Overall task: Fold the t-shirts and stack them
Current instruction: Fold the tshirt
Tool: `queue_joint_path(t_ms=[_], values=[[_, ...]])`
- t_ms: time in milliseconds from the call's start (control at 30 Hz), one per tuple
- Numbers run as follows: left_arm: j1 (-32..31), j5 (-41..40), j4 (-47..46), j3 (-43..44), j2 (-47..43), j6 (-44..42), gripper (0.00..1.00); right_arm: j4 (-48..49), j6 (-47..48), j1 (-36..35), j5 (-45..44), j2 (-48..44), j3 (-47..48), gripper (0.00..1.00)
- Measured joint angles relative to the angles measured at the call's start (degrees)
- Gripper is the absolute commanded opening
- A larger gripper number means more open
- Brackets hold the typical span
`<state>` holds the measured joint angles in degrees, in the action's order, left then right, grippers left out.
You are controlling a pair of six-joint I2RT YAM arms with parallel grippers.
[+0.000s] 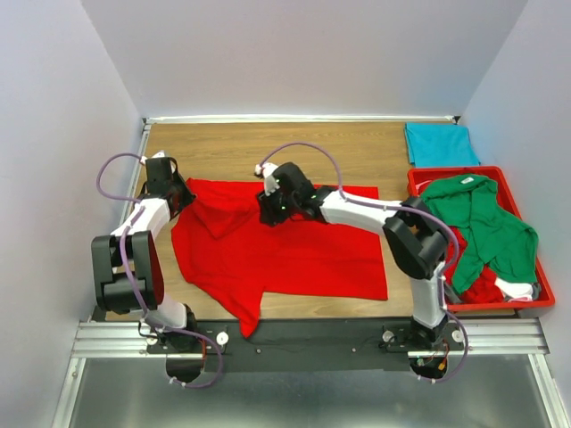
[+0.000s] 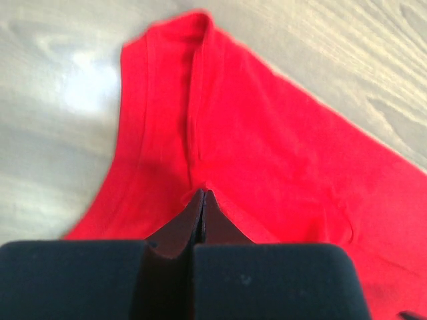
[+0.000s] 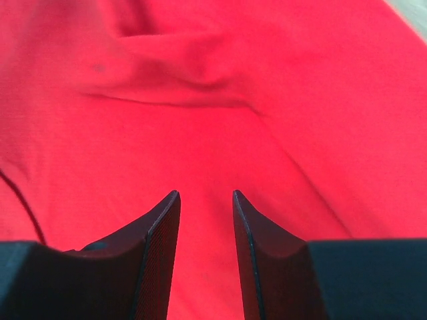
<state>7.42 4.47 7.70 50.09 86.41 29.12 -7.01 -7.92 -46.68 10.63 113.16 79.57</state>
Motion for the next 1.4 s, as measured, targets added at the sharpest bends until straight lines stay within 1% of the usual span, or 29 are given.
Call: queue_joint_path(t_ms=[167,433,900,1167,1200,1233,1300,1400], values=[[0.0,-0.4,-0.5,3.6,4.3,-1.7,0.00,0.9,2.6,-4.2,0.9,5.7,5.8,0.45],[-0.1,-0.5,-0.7,3.7,6.7,-2.8,0.00,1.6,5.6,-9.0,0.7,12.9,13.4,0.45],[-1.3,-0.9,-0.8,3.7,6.9,-3.0,0.00,2.0,8.0,-11.4,0.8,21.6,23.7,0.44],[-1.3,-0.9,-0.8,3.7,6.9,-3.0,0.00,2.1,8.0,-12.2,0.8,24.0,26.6,0.43],[-1.3,-0.9,-0.8,3.7,6.9,-3.0,0.00,2.1,8.0,-12.3,0.8,24.1,26.7,0.43],[-1.3,-0.9,-0.8,3.7,6.9,-3.0,0.00,2.1,8.0,-12.4,0.8,24.3,26.8,0.40],[-1.3,-0.9,-0.8,3.7,6.9,-3.0,0.00,2.2,7.9,-12.6,0.8,24.7,26.8,0.40],[-1.3,-0.9,-0.8,3.7,6.9,-3.0,0.00,2.3,8.0,-12.7,0.6,25.1,26.8,0.34]])
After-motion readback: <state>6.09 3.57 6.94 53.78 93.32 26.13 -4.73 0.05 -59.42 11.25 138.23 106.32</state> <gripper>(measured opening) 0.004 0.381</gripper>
